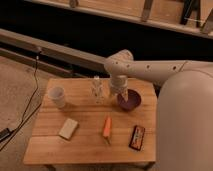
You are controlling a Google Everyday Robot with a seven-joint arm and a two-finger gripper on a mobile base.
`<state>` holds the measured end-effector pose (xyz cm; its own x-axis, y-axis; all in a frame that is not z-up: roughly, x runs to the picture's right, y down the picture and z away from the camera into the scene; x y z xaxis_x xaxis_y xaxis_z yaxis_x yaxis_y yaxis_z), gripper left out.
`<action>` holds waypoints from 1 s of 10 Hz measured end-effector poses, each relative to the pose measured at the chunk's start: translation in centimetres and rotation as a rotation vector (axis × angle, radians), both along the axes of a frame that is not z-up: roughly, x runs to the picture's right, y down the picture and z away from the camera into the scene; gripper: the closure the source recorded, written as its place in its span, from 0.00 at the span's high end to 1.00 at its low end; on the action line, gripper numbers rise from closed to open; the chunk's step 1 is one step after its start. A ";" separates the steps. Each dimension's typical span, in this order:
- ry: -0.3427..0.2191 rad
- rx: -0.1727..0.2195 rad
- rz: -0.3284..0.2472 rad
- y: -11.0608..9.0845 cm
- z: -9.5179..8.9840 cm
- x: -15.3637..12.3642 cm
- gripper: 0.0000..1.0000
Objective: Pick up the ceramic bowl
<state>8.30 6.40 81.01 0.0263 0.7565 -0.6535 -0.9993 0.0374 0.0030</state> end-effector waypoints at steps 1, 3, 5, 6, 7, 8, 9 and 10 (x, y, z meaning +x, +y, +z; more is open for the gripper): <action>-0.005 -0.011 -0.006 0.2 0.8 0.8 0.65; -0.021 -0.033 -0.013 0.6 2.7 1.9 0.65; -0.040 -0.047 -0.016 1.0 4.3 2.2 0.65; -0.052 -0.054 -0.020 1.1 5.0 2.2 0.65; -0.063 -0.061 -0.024 1.3 5.6 2.1 0.65; -0.075 -0.068 -0.031 1.5 6.4 1.8 0.65; -0.084 -0.073 -0.037 1.6 7.0 1.6 0.65; -0.095 -0.081 -0.046 1.8 7.8 1.3 0.65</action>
